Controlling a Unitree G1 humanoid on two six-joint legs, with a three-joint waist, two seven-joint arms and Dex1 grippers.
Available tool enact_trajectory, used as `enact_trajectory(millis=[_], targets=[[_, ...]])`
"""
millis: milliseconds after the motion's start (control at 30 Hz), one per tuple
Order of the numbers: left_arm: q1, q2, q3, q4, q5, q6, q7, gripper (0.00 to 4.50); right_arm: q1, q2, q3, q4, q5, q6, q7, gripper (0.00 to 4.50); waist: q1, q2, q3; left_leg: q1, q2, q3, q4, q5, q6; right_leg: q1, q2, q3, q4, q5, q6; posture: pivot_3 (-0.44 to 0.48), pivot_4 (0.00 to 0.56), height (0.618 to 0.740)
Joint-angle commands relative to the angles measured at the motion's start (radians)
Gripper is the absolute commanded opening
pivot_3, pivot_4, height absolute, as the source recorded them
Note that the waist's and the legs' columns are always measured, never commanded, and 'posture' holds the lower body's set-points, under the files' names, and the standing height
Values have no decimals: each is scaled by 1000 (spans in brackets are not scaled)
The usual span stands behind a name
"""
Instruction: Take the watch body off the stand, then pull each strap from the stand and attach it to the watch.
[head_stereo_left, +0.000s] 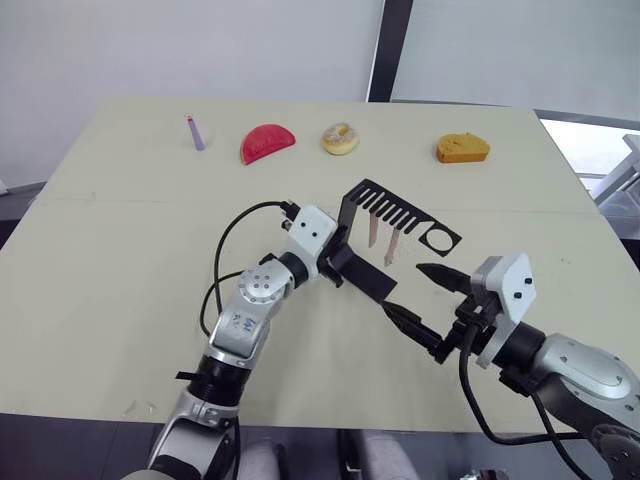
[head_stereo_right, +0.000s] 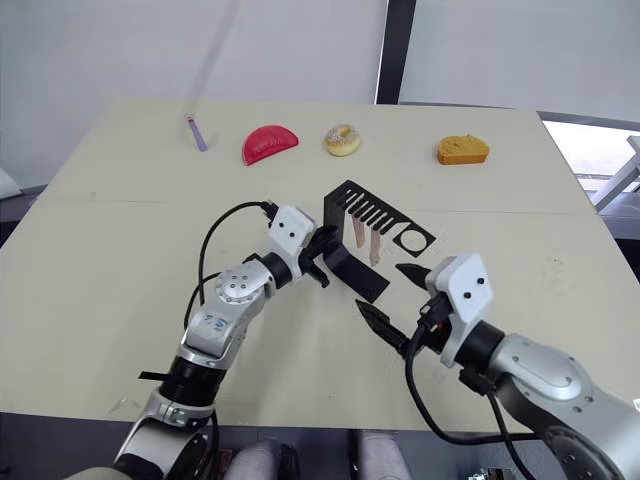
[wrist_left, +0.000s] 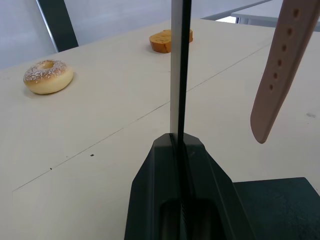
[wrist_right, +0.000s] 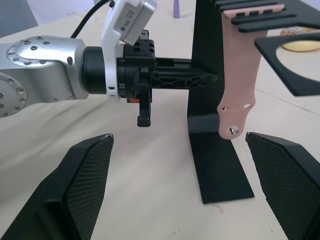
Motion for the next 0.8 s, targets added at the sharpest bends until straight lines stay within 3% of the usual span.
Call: enact_trajectory(millis=[33,333,500,767,800], targets=[[5,-25,-7,-43,16,-5,28,40,-22,35,14,-61,-14,29,-118,4500,-1,0,0,0,0,0,0,0,0,0,0,0,0,0,0,0,150,737],[37,-69,-28,-60,32,-14,59,40,-112,249,127,-112,-89,152,-494,4500,0,0,0,0,0,0,0,0,0,0,0,0,0,0,0,0,150,737],[28,-90,-35,-46,38,-18,71,40,-215,321,232,-80,-191,213,-582,4500,-1,0,0,-1,0,0,0,0,0,-2,0,0,0,0,0,0,150,737],[29,-106,-36,-54,48,-11,83,40,-324,390,329,-16,-344,264,-586,4500,-1,0,0,-10,0,1,2,1,0,-12,-1,0,3,0,0,0,150,737],[29,-108,-36,-54,48,-9,85,9,-328,396,333,-14,-361,271,-584,4246,-1,0,0,-10,0,1,2,1,0,-12,-1,0,3,0,0,0,150,737]])
